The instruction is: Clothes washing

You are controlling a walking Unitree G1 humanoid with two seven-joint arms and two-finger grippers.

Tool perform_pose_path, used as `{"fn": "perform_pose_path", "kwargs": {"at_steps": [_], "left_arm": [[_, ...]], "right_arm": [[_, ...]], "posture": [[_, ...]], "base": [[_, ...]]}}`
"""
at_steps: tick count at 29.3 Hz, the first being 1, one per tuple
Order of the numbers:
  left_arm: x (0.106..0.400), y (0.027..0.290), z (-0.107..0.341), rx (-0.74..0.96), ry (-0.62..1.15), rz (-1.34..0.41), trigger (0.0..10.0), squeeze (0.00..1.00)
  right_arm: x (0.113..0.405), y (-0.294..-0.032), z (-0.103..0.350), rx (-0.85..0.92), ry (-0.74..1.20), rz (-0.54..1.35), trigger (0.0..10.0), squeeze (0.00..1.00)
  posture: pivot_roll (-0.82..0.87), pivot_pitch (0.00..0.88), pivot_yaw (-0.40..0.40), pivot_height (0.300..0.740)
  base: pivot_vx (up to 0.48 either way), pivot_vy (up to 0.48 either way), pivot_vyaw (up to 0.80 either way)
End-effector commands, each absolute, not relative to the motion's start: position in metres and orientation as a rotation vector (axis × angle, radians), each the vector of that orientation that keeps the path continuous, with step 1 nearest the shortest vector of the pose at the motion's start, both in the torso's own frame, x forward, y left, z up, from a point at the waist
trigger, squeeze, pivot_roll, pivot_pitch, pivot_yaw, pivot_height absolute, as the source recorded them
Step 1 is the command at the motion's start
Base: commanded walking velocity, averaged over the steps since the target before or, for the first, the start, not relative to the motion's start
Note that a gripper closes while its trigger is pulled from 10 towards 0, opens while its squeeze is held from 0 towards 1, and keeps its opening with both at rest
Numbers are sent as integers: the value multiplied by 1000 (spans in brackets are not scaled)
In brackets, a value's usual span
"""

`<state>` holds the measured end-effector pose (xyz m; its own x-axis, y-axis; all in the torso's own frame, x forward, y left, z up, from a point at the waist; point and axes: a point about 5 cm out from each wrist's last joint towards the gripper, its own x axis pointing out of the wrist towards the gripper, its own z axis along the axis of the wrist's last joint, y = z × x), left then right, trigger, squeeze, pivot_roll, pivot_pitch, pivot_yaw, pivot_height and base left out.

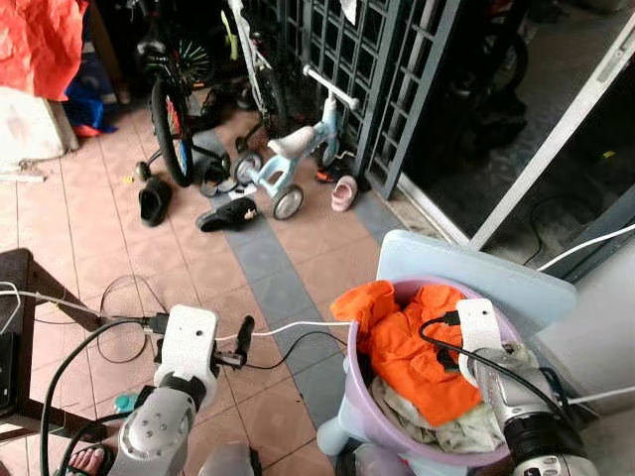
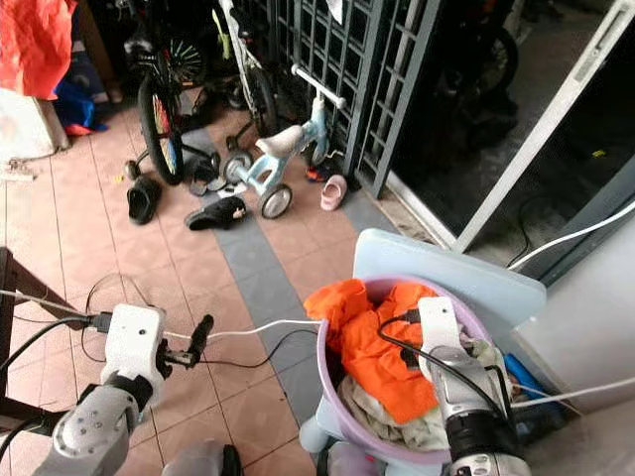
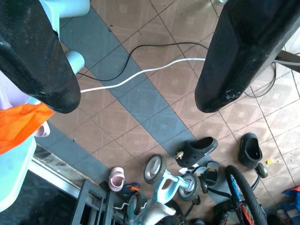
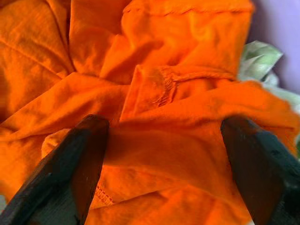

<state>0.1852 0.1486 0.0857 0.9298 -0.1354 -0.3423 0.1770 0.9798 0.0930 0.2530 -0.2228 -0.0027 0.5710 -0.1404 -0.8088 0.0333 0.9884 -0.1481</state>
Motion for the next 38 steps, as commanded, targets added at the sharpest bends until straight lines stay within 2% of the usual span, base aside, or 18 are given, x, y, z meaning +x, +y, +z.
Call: {"fn": "perform_pose_path", "kwargs": {"at_steps": [1,9,17,31,38], "left_arm": [[183,147,89,128,342,-168,10000,0],[183,145,89,124,358,-179,10000,0],[191,136,85,148,371,-281,10000,0],[202,136,82,183,369,-271,10000,0],[211,135,79,189,356,-268,10000,0]], "right_arm": [[245,-229,-9,-68,1015,-122,0,0],[245,-229,-11,-36,1043,-93,0,0],[251,-228,-11,-10,1032,-78,0,0],[263,-228,-11,5,1010,-64,0,0],[277,-224,4,0,863,-22,0,0]], "posture": [[58,167,-66,740],[51,163,-68,740],[49,118,-68,740],[58,68,-86,740],[25,30,-69,740]], "base": [[0,0,0],[0,0,0],[0,0,0],[0,0,0],[0,0,0]]}}
